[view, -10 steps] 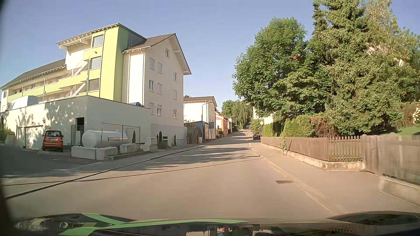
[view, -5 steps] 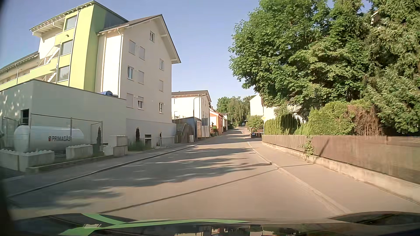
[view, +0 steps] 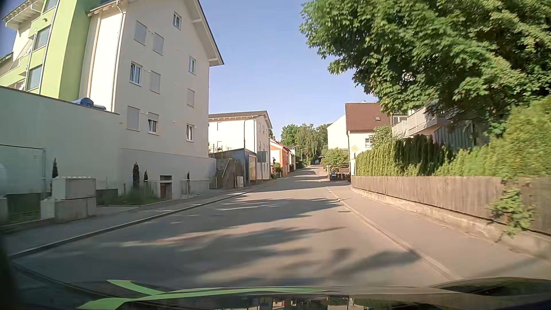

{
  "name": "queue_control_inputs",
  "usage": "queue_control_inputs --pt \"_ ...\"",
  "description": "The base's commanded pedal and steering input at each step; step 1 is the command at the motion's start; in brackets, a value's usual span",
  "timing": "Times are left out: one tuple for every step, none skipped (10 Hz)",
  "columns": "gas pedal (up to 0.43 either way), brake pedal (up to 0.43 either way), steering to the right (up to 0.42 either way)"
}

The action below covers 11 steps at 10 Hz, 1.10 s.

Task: Follow the waypoints while adhering to traffic rules and regulations

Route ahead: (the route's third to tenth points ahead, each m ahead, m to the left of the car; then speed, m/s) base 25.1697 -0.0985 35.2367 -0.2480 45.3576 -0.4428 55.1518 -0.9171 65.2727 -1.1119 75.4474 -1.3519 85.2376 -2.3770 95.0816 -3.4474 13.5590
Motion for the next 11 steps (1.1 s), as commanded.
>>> queue_control_inputs --pt "0.220 0.000 0.005" --pt "0.209 0.000 0.005" --pt "0.209 0.000 0.005" --pt "0.209 0.000 0.006" --pt "0.209 0.000 0.008" --pt "0.209 0.000 0.011" --pt "0.209 0.000 0.011" --pt "0.177 0.000 0.009" --pt "0.169 0.000 0.008" --pt "0.169 0.000 0.007" --pt "0.177 0.000 0.007"
